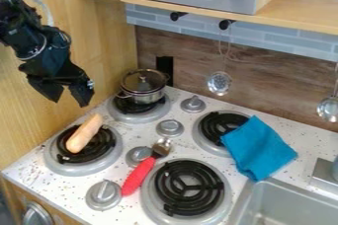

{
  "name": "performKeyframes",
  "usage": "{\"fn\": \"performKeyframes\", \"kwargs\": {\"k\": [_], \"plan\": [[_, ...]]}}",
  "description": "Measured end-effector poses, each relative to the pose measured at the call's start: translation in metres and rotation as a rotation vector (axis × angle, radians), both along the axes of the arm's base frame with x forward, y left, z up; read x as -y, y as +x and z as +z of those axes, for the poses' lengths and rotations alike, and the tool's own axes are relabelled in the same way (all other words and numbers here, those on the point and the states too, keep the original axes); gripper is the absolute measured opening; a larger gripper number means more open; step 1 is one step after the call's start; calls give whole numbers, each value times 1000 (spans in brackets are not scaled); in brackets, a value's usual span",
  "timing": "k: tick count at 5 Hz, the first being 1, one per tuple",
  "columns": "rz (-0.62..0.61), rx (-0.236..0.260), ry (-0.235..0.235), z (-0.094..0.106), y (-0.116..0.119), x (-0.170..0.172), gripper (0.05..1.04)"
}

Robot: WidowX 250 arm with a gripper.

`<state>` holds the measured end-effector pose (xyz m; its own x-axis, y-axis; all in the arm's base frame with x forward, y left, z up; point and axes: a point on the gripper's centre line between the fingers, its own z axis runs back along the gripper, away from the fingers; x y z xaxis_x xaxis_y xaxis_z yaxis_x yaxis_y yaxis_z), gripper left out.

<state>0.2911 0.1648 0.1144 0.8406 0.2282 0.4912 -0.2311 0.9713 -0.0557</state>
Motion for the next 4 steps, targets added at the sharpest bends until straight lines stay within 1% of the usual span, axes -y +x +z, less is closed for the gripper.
{"fn": "performKeyframes", "kwargs": {"k": [1, 2, 3, 4], "plan": [[-3, -25, -13, -9, -2, 2, 1005], [-44, -93, 4, -34, 3, 11, 1005], [-134, -136, 42, -47, 8, 37, 1005], [-188, -162, 64, -56, 7, 57, 1005]]}}
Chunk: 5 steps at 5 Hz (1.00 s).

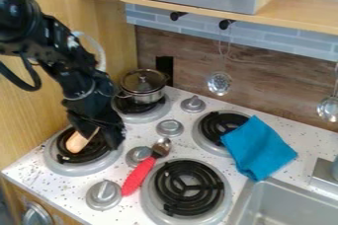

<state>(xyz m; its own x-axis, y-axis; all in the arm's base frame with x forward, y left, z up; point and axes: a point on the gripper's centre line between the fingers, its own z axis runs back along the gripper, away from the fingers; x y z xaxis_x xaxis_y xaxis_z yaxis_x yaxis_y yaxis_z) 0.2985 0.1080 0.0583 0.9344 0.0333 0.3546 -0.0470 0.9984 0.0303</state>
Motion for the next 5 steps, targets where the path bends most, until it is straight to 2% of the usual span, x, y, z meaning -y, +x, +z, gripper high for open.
{"fn": "performKeyframes", "kwargs": {"k": [1, 2, 5], "plan": [[-16, -37, 10, -12, 3, 14, 1005], [-23, -71, 0, -21, 3, 26, 1005], [-61, -186, 7, -61, 13, 42, 1005]]}}
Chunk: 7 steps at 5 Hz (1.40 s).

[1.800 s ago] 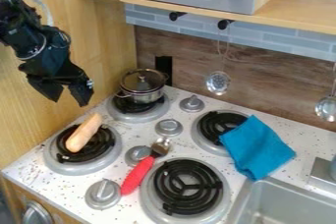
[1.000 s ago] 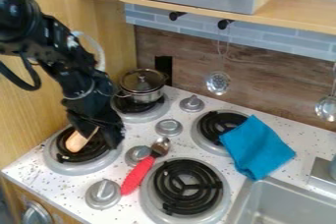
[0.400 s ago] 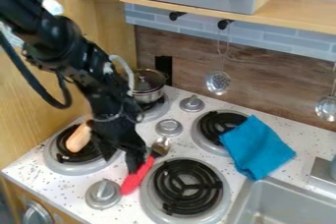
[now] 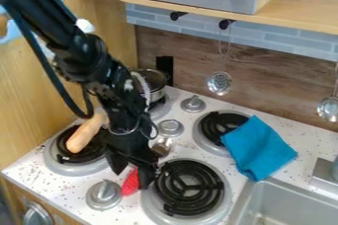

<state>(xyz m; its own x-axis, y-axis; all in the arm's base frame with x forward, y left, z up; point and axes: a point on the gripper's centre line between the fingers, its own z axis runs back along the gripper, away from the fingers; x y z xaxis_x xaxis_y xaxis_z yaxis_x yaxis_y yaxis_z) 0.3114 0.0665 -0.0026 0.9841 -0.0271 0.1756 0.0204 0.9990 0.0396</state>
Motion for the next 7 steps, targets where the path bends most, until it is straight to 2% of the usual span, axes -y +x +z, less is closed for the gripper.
{"fn": "performKeyframes", "kwargs": {"k": [1, 2, 4, 5, 7], "plan": [[-7, -27, 25, -5, 9, -5, 1004], [-8, -45, 42, -6, 8, -6, 955], [-24, -54, 45, -7, 8, 0, 454], [-9, -55, 46, -7, 7, -1, 364], [12, -61, 79, -3, 5, 1, 359]]}}
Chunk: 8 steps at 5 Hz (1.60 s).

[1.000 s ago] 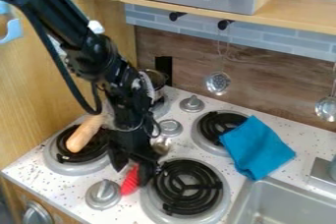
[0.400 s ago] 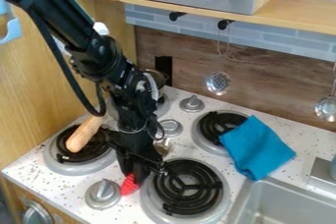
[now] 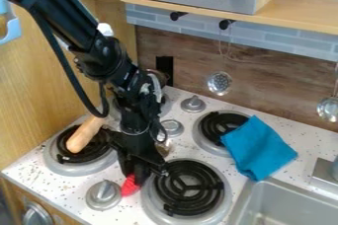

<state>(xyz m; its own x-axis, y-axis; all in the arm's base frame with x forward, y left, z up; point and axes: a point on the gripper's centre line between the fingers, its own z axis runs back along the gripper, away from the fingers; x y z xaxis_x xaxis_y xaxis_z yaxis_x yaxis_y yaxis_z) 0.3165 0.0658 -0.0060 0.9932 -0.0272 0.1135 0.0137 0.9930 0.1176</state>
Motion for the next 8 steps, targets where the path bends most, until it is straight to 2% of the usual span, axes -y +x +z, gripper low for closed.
{"fn": "performKeyframes", "kwargs": {"k": [1, 2, 3, 4, 5, 6, 7, 8], "plan": [[6, -3, -28, 15, -1, 9, 194], [7, 48, -57, 37, 12, 19, 76], [13, 58, -81, 46, 19, 22, 95], [17, 45, -83, 49, 19, 22, 269], [10, 62, -63, 49, 22, 18, 542], [80, 103, -44, 43, 29, 13, 847], [185, 123, -46, 37, 32, 9, 1012], [299, 145, -54, 33, 36, -11, 1009]]}}
